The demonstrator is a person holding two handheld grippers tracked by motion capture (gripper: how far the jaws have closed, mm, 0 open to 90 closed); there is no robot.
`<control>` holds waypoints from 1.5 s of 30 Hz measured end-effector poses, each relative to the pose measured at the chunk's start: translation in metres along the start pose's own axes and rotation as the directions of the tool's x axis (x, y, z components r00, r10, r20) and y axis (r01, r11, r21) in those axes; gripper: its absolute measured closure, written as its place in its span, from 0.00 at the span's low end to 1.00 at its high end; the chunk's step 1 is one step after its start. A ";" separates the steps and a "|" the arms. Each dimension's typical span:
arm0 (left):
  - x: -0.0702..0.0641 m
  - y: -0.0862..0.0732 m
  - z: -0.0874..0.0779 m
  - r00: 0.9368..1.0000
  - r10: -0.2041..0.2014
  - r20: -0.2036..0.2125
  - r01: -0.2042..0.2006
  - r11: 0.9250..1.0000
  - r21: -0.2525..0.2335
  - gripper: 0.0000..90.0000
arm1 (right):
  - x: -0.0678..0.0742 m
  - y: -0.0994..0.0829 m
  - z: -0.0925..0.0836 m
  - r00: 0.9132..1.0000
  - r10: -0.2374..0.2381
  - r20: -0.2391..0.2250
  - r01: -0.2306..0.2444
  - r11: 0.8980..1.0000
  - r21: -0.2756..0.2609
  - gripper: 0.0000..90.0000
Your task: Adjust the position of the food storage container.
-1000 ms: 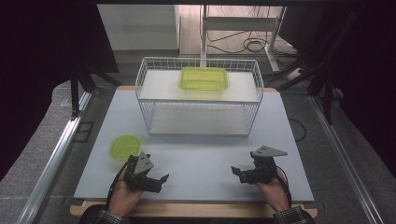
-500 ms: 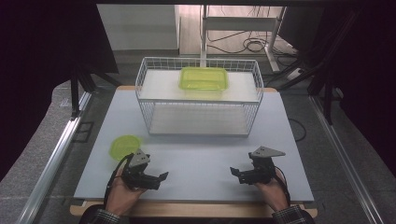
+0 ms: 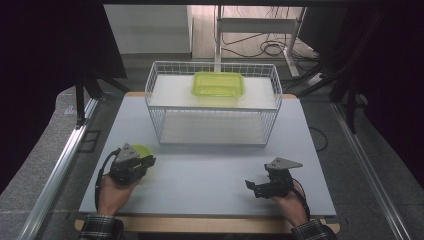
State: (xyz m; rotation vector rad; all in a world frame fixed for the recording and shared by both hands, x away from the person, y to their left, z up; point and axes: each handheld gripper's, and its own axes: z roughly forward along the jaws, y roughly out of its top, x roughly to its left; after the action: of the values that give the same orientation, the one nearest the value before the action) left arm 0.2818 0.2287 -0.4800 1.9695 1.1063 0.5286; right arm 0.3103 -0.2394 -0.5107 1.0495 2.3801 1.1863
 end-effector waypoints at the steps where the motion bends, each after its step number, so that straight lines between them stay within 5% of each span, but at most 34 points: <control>1: 0.006 0.000 -0.001 1.000 -0.007 -0.010 0.007 1.000 0.001 1.00 | 0.001 0.000 0.001 1.000 -0.003 0.000 0.003 1.000 0.003 0.03; 8: 0.042 -0.003 -0.007 0.993 -0.050 -0.106 0.049 0.999 -0.014 1.00 | 0.004 0.000 0.003 1.000 -0.026 -0.009 0.026 1.000 0.015 0.04; 15: 0.069 -0.016 -0.014 0.967 -0.130 -0.217 0.125 0.991 -0.037 1.00 | 0.006 0.001 0.003 0.999 -0.033 -0.015 0.033 0.999 0.015 0.04; 16: 0.069 -0.016 -0.014 0.967 -0.130 -0.217 0.125 0.991 -0.037 1.00 | 0.006 0.001 0.003 0.999 -0.034 -0.014 0.035 0.999 0.015 0.04; 18: 0.078 -0.026 -0.015 0.956 -0.152 -0.251 0.149 0.988 -0.033 1.00 | 0.006 0.001 0.004 0.999 -0.039 -0.014 0.039 0.999 0.016 0.04; 22: 0.086 -0.039 -0.009 0.945 -0.171 -0.279 0.179 0.984 0.002 1.00 | 0.007 0.001 0.005 0.999 -0.045 -0.019 0.045 0.999 0.020 0.04; 35: 0.074 -0.043 0.000 0.954 -0.165 -0.251 0.180 0.983 0.037 1.00 | 0.009 0.000 0.007 0.997 -0.065 -0.032 0.066 0.997 0.039 0.04; 45: 0.046 -0.030 0.013 0.971 -0.122 -0.204 0.136 0.989 0.056 1.00 | 0.009 -0.001 0.008 0.997 -0.069 -0.036 0.071 0.996 0.047 0.04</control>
State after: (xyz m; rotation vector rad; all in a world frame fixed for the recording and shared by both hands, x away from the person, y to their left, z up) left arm 0.2996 0.2710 -0.5133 1.9190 1.3845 0.6360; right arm 0.3079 -0.2284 -0.5155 0.9590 2.4617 1.1376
